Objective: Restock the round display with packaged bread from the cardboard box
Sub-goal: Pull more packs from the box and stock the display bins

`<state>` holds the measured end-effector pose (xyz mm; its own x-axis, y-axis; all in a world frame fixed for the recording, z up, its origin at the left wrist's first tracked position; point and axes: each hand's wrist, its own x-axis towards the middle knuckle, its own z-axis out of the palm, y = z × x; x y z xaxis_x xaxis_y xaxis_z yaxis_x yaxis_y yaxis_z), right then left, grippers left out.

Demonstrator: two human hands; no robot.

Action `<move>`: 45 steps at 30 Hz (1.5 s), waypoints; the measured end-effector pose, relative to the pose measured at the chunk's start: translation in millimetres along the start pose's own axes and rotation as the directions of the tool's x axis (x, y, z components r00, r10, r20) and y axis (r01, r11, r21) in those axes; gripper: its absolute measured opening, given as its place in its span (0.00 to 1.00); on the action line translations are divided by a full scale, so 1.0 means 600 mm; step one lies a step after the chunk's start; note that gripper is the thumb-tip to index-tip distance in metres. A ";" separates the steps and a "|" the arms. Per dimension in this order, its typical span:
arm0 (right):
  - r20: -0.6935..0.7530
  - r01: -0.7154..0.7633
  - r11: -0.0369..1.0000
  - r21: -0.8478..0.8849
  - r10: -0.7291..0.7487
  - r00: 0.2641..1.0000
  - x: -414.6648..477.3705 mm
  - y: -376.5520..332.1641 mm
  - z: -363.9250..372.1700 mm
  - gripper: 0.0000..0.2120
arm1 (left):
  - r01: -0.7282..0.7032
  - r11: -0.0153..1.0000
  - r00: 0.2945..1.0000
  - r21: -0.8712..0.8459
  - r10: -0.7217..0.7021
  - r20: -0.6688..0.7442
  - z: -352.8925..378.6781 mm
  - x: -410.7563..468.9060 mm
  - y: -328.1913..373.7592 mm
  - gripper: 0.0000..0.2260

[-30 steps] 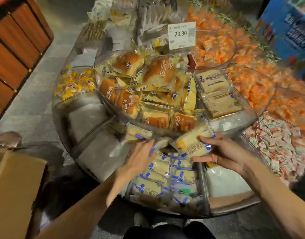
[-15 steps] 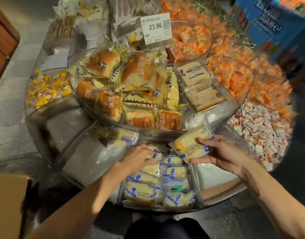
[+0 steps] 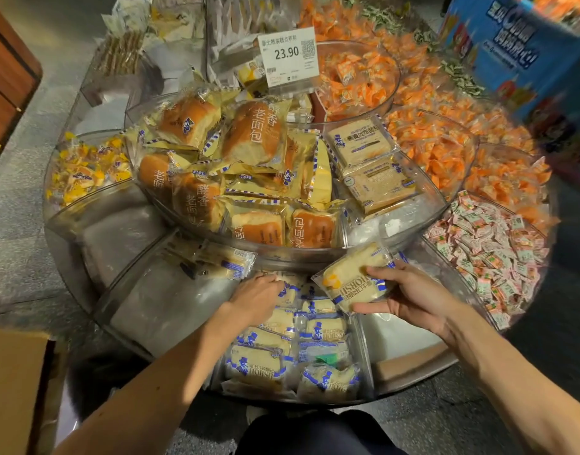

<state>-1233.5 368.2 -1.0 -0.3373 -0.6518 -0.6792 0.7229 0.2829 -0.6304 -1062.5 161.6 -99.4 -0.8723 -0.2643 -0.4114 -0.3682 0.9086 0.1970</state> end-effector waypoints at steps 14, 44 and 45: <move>-0.025 0.118 0.959 -0.257 -0.128 0.991 0.014 0.005 0.066 0.13 | 0.039 0.350 0.992 -0.936 -0.124 -0.005 -0.154 -0.042 0.038 0.21; -0.021 0.102 0.190 -0.976 -0.552 0.834 0.109 0.170 0.136 0.24 | 0.155 0.907 0.919 -0.392 -0.278 -0.279 -0.023 -0.098 -0.072 0.06; 0.062 0.174 0.138 -0.975 -0.584 0.809 0.109 0.155 0.153 0.19 | 0.171 0.869 0.887 -0.465 -0.341 -0.312 -0.040 -0.112 -0.088 0.07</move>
<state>-1133.0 287.3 -69.3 -0.6578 -0.7364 -0.1584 -0.5469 0.6115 -0.5718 -992.4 123.8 -60.7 -0.7480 -0.6454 -0.1545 -0.6185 0.5935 0.5150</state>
